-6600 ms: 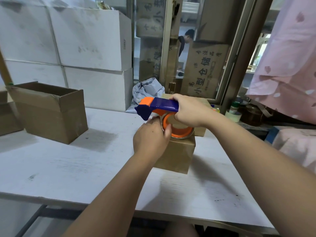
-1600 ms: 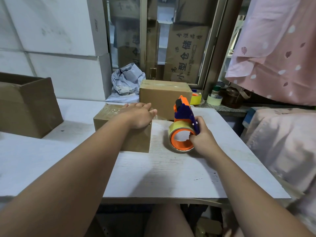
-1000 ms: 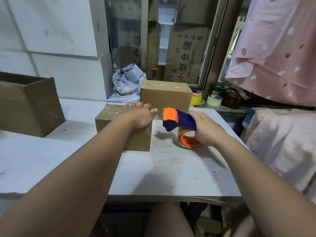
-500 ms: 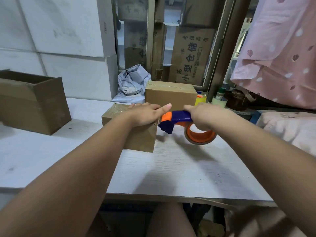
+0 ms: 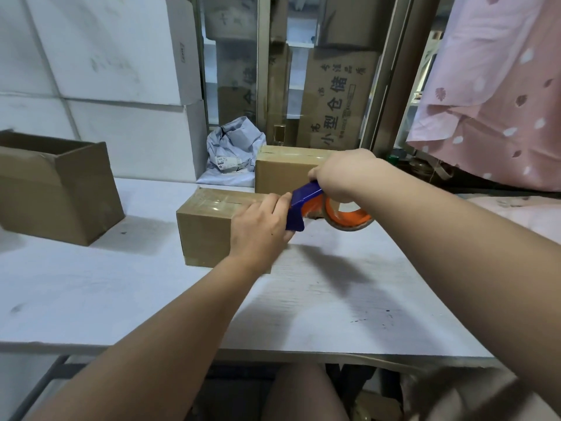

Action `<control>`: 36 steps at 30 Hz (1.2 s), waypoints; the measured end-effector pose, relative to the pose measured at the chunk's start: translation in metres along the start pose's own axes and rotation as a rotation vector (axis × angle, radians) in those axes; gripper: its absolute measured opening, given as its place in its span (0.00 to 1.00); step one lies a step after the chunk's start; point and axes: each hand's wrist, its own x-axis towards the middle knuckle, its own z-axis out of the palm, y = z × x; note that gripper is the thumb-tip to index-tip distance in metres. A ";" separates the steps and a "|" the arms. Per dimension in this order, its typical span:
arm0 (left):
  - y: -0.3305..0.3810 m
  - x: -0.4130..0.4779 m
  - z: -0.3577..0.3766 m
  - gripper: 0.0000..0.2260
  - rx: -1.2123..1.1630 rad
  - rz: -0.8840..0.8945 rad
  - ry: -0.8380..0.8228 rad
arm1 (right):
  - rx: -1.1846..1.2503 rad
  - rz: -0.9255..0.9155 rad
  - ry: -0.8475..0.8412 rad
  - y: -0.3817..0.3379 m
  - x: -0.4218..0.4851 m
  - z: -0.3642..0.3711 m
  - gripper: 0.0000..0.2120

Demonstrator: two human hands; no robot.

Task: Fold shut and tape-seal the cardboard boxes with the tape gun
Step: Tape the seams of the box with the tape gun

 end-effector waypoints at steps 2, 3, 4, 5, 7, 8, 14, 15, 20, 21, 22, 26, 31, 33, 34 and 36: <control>0.000 -0.001 0.000 0.23 -0.015 -0.004 0.019 | 0.001 0.006 -0.003 -0.001 0.002 -0.001 0.23; 0.001 0.000 0.000 0.23 -0.023 -0.012 0.025 | 0.000 0.007 0.000 -0.002 0.004 -0.001 0.23; 0.001 0.000 0.001 0.23 -0.030 -0.018 0.025 | 0.000 0.008 0.006 -0.001 0.004 -0.002 0.22; 0.001 0.001 0.001 0.23 -0.034 -0.022 0.018 | 0.003 0.006 0.013 -0.001 0.005 -0.002 0.22; 0.001 0.001 0.001 0.24 -0.041 -0.035 0.002 | -0.005 -0.005 0.029 -0.001 0.007 -0.005 0.20; 0.000 0.002 0.000 0.24 -0.044 -0.039 0.001 | -0.021 -0.014 0.034 -0.001 0.008 -0.006 0.19; -0.003 0.004 -0.001 0.18 -0.060 0.032 0.013 | -0.042 -0.048 -0.041 -0.003 0.023 -0.013 0.16; -0.004 0.004 -0.001 0.17 -0.043 0.044 0.016 | -0.038 -0.055 -0.071 -0.004 0.025 -0.014 0.16; -0.007 0.000 0.000 0.19 -0.040 0.087 0.020 | -0.044 -0.083 -0.128 0.000 0.030 -0.010 0.16; -0.008 0.000 0.001 0.20 -0.044 0.109 0.023 | -0.047 -0.093 -0.141 0.000 0.028 -0.007 0.15; -0.009 -0.001 0.002 0.21 -0.057 0.126 0.029 | -0.058 -0.098 -0.153 0.001 0.028 -0.004 0.16; -0.006 -0.001 0.003 0.29 -0.050 0.086 -0.033 | -0.044 -0.116 -0.207 0.008 0.029 0.011 0.17; 0.004 0.001 -0.008 0.34 -0.039 0.061 -0.199 | 0.038 -0.140 -0.216 0.016 0.022 0.017 0.20; 0.009 0.003 -0.009 0.35 -0.045 0.036 -0.218 | 0.073 -0.139 -0.215 0.019 0.021 0.019 0.20; 0.008 0.004 -0.010 0.35 -0.035 0.041 -0.226 | 0.101 -0.141 -0.220 0.021 0.021 0.021 0.20; 0.005 0.003 -0.011 0.33 0.018 0.055 -0.138 | 0.168 -0.153 -0.234 0.027 0.020 0.025 0.21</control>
